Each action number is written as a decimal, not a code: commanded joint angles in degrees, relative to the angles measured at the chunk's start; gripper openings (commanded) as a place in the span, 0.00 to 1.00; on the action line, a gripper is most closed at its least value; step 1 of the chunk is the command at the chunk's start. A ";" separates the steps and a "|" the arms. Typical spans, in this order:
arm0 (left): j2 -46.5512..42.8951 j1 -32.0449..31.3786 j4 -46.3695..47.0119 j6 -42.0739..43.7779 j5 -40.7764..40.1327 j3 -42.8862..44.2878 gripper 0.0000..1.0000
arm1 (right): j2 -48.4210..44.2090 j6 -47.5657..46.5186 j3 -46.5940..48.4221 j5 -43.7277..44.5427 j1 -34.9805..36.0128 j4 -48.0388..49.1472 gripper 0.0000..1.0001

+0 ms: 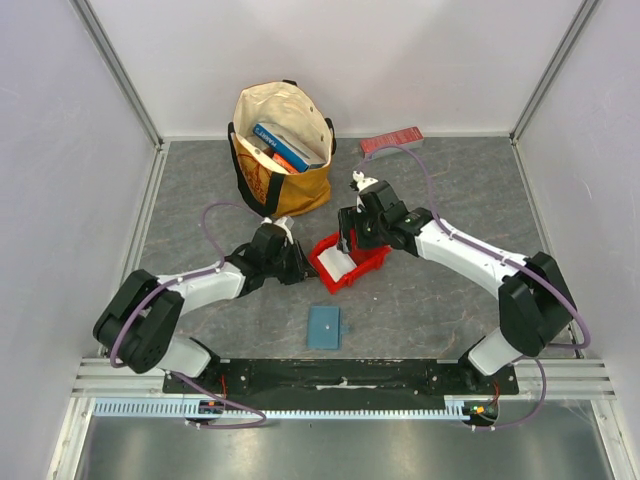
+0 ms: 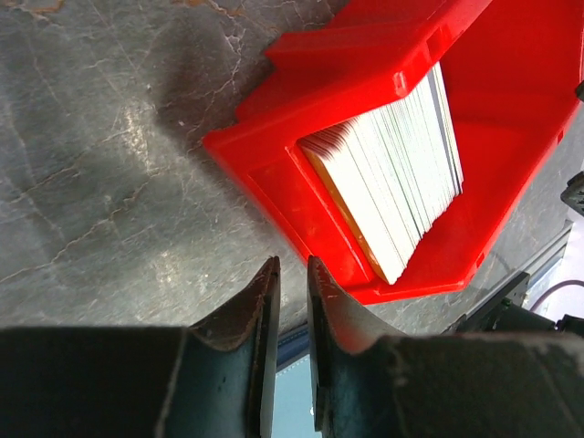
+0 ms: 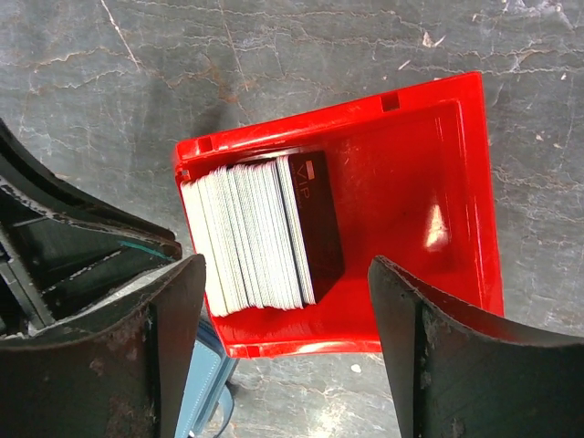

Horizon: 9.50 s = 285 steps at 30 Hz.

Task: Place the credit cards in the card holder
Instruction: Move the storage box to the center of the board, then pick up the credit card from the storage box, then open the card holder at the center of the board.

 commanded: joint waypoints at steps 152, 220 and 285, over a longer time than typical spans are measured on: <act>-28.81 -0.34 -14.16 5.11 -3.88 -9.00 0.80 | -34.86 18.25 -36.23 21.56 18.42 1.18 0.00; -34.54 -0.52 -23.92 6.16 3.24 -13.05 0.02 | -10.95 35.38 -16.37 32.54 42.07 4.09 0.00; -9.23 -6.41 -4.59 1.94 8.60 -9.45 0.14 | -11.74 35.66 -25.68 28.24 40.22 23.42 0.00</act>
